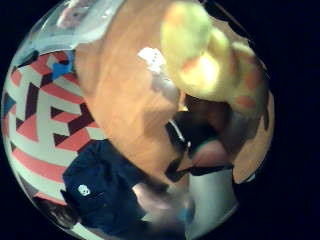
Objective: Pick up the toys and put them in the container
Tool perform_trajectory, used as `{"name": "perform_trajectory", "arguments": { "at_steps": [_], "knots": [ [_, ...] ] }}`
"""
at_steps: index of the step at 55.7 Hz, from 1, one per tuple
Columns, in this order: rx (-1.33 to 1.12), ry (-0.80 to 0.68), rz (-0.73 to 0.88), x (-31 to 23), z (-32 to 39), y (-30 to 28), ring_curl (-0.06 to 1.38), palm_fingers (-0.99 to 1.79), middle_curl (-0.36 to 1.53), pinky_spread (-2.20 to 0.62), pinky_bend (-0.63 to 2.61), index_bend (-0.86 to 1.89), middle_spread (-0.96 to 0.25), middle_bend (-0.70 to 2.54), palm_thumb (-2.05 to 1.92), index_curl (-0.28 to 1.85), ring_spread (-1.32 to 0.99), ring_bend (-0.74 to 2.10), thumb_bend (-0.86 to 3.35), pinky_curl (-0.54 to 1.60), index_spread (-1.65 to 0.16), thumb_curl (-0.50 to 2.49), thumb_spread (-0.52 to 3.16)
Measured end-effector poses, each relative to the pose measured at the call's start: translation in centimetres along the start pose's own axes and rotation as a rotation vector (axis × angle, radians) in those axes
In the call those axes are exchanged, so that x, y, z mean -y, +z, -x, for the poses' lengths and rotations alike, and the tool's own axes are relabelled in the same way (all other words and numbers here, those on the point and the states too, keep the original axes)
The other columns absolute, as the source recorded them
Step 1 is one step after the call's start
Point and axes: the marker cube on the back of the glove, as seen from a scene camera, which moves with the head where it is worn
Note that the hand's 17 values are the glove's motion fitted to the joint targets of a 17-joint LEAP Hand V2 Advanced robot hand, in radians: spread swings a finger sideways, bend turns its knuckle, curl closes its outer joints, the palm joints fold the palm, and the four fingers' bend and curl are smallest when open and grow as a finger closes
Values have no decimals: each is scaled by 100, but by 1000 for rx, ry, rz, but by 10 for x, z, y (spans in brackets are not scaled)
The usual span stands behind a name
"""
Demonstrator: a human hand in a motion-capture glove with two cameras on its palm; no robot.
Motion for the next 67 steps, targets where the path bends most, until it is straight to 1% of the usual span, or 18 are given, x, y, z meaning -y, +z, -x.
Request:
{"name": "perform_trajectory", "arguments": {
  "at_steps": [4, 7, 9, 10, 18, 24, 27, 32, 36, 40, 44, 49, 52, 53, 55, 57, 63, 67],
  "knots": [
    [25, -19, -35, 6, 2, 3, 39, 45, 49, -12, 92, 13, -1, 38, 23, 28, -13, 86, 3, 32, -20, 39, 147],
    [38, -32, -62, 11, 2, -1, 42, 78, 50, -21, 90, 20, -3, 43, 29, 29, -19, 100, 8, 31, -16, 39, 155],
    [37, -42, -74, 13, 3, -3, 43, 80, 51, -24, 88, 19, -4, 43, 32, 30, -21, 102, 10, 31, -14, 39, 158],
    [38, -48, -81, 13, 4, -4, 45, 89, 52, -27, 89, 21, -4, 46, 35, 32, -22, 105, 13, 33, -13, 39, 161],
    [45, -101, -238, 15, 18, -40, 48, 104, 57, -36, 89, 25, -8, 55, 49, 37, -27, 105, 22, 37, -12, 43, 160],
    [-12, -85, -421, 16, 20, -110, 51, 106, 60, -40, 96, 34, -11, 54, 56, 44, -30, 108, 23, 42, -14, 48, 151],
    [12, -89, -515, 15, 27, -152, 52, 104, 62, -41, 97, 37, -12, 56, 58, 47, -32, 108, 21, 44, -15, 51, 145],
    [113, -170, -636, 14, 52, -209, 54, 101, 65, -43, 98, 43, -13, 58, 60, 52, -34, 110, 18, 48, -16, 56, 134],
    [191, -228, -677, 24, 76, -244, 56, 98, 68, -43, 98, 46, -14, 60, 62, 56, -35, 111, 17, 49, -16, 59, 129],
    [187, -202, -689, 46, 96, -263, 57, 96, 70, -44, 99, 48, -15, 62, 62, 59, -36, 112, 15, 51, -17, 62, 124],
    [113, -184, -662, 71, 105, -266, 58, 94, 73, -44, 100, 49, -15, 64, 63, 62, -36, 113, 14, 52, -17, 65, 120],
    [119, -95, -485, 101, 120, -253, 59, 94, 74, -45, 104, 46, -17, 64, 59, 64, -37, 116, 10, 55, -18, 65, 120],
    [46, -148, -400, 108, 119, -237, 59, 87, 74, -44, 102, 42, -18, 62, 52, 65, -37, 115, 8, 55, -19, 60, 129],
    [48, -170, -389, 108, 119, -233, 58, 58, 71, -43, 101, 35, -17, 50, 44, 63, -37, 111, 3, 54, -20, 56, 131],
    [84, -185, -396, 106, 120, -230, 61, 18, 70, -39, 104, 34, -15, 39, 33, 68, -35, 106, -4, 59, -19, 52, 130],
    [123, -174, -425, 104, 117, -229, 60, 2, 68, -34, 102, 33, -13, 37, 28, 69, -33, 97, -5, 59, -19, 49, 130],
    [200, -147, -499, 92, 99, -234, 47, 5, 62, -24, 98, 25, -10, 30, 16, 56, -30, 79, -5, 48, -22, 43, 129],
    [239, -136, -532, 81, 83, -238, 44, 7, 60, -20, 96, 25, -8, 27, 13, 54, -28, 74, -3, 45, -22, 41, 130]
  ]
}}
